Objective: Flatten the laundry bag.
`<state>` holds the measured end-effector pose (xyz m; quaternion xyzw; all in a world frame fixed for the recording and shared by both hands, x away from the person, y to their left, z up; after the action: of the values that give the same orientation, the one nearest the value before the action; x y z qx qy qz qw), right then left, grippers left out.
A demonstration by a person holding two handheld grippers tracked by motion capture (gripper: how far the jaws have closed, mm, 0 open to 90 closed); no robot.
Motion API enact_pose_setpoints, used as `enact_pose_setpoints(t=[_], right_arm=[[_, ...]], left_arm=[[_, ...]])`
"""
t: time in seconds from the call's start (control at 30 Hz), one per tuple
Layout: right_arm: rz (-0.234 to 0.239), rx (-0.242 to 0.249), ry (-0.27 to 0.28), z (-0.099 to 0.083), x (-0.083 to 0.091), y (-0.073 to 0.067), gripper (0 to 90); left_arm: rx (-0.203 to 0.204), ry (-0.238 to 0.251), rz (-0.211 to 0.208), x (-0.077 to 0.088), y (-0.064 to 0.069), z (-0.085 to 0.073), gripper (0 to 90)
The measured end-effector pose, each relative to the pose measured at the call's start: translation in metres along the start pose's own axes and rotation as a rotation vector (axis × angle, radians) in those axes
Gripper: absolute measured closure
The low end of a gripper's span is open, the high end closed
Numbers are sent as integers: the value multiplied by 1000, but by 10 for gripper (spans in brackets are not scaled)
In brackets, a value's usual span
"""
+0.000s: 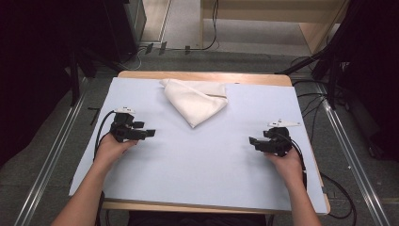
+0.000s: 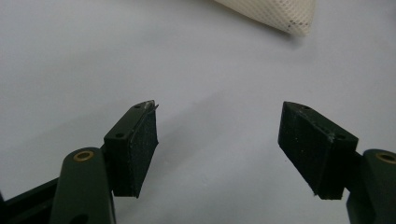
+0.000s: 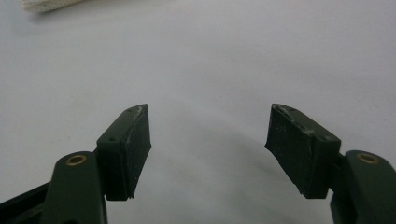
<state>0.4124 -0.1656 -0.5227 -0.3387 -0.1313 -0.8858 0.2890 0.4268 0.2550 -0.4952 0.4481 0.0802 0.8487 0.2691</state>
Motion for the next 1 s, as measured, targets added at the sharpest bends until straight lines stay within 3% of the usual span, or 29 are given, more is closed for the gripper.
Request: enact_pose_setpoints(t=[0.67,1.0], right_arm=[[1,-1,1,1,0,0,317],[37,-5,13,10,2,-10,336]], left_arm=[[-16,13,2,1,1,1,293],[0,23,-2,4,1,3,293]])
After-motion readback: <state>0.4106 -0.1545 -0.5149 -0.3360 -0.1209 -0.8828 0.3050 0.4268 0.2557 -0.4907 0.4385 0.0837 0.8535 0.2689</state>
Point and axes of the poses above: each handheld gripper's, and its own axes: x roughly backward along the jaws, z roughly out of its top, y roughly to its right, the point moved 9 cm from there along -x, roughly forward along the jaws, and after that the axes turned 15 degrees about x, right-handed, at the moved point
